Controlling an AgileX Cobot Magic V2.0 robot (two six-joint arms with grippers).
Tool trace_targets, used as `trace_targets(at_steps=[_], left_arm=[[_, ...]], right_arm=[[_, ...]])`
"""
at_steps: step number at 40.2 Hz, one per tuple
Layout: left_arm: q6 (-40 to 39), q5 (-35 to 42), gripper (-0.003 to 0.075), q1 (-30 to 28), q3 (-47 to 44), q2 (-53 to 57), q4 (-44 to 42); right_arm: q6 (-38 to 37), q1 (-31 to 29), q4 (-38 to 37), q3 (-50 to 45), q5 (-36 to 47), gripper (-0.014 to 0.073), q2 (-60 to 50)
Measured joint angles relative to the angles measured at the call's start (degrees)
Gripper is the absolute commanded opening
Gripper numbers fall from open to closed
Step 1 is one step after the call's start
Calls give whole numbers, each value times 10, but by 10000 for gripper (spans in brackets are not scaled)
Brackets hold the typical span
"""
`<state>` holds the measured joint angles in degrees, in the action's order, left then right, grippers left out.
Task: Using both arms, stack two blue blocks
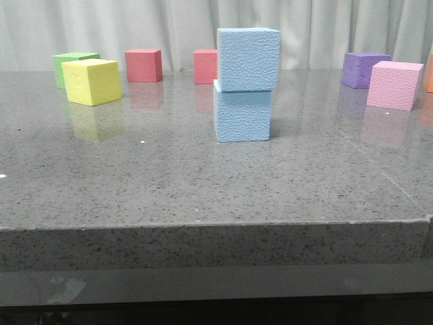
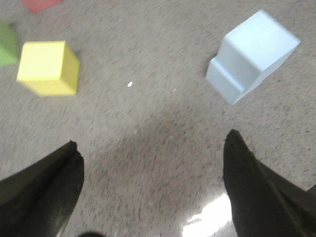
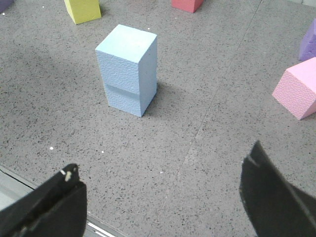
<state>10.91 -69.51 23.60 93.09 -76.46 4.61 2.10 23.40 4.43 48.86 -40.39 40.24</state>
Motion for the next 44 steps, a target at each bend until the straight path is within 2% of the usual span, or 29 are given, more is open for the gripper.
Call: trace_targets(at_steps=[9,16,26,30,32,35,39,44], left_arm=[[-17,75,568,-51,-195,154,3],[-21,137,568,-66,-329,255,3],[-21,197,561,-66,-441,361,9],[-21,209,477,-66,-456,378,10],[-21,209,403,-66,-459,380,11],[-21,213,276,-66,-460,381,12],[-22,219,125,-66,-460,381,12],[-22,224,-17,-66,-460,381,14]], right_arm=[[0,0,0,0,0,636,0],[0,0,0,0,0,636,0],[0,0,0,0,0,636,0],[0,0,0,0,0,617,0],[0,0,0,0,-1,568,0],[0,0,0,0,-4,441,0],[0,0,0,0,-5,202,0],[0,0,0,0,-5,-6,0]])
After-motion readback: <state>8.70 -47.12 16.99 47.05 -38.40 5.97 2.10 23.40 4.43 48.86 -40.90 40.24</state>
